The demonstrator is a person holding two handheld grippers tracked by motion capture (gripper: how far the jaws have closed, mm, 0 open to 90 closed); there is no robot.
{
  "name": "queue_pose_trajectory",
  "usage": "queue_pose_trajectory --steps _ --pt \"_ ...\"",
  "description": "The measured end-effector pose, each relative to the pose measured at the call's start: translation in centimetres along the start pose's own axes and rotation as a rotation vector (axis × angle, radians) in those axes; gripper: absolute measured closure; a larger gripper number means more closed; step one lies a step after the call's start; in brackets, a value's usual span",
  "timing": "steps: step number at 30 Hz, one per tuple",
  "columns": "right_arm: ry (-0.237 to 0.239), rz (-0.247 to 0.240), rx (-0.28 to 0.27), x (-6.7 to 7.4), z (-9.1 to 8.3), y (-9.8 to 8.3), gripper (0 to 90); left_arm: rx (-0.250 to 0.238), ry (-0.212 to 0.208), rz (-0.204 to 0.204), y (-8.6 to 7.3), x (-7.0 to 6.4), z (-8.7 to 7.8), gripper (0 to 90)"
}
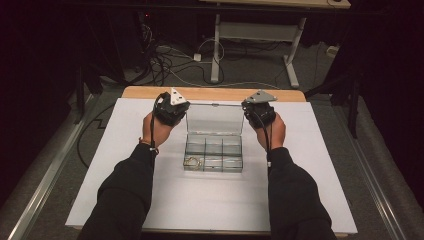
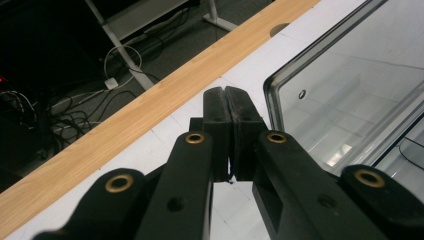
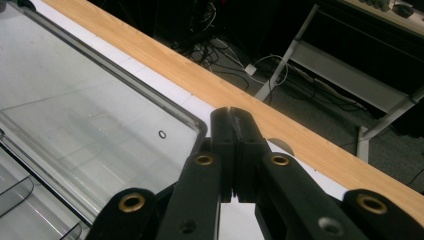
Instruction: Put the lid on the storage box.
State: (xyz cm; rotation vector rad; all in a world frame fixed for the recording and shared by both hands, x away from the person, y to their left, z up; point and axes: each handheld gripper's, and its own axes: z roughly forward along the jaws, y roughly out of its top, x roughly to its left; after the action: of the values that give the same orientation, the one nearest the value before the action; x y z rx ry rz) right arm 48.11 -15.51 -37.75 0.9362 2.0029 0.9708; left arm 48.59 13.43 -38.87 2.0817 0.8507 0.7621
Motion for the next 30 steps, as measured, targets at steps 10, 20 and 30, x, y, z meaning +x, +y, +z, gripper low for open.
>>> queue_pose_trajectory --steps 10,20,30 --pt "-0.011 -0.024 -0.02 0.4 -0.6 -0.5 89.8 -0.022 0.01 0.002 -0.3 -0.5 -0.4 85.2" --pt "-0.01 -0.035 -0.025 0.9 -1.3 -0.7 90.0 -0.033 0.016 0.006 -0.7 -1.0 -1.1 85.2" --pt "-0.01 -0.036 -0.042 1.3 -2.1 -1.2 90.0 -0.044 0.029 0.019 -1.0 -1.6 -2.0 85.2"
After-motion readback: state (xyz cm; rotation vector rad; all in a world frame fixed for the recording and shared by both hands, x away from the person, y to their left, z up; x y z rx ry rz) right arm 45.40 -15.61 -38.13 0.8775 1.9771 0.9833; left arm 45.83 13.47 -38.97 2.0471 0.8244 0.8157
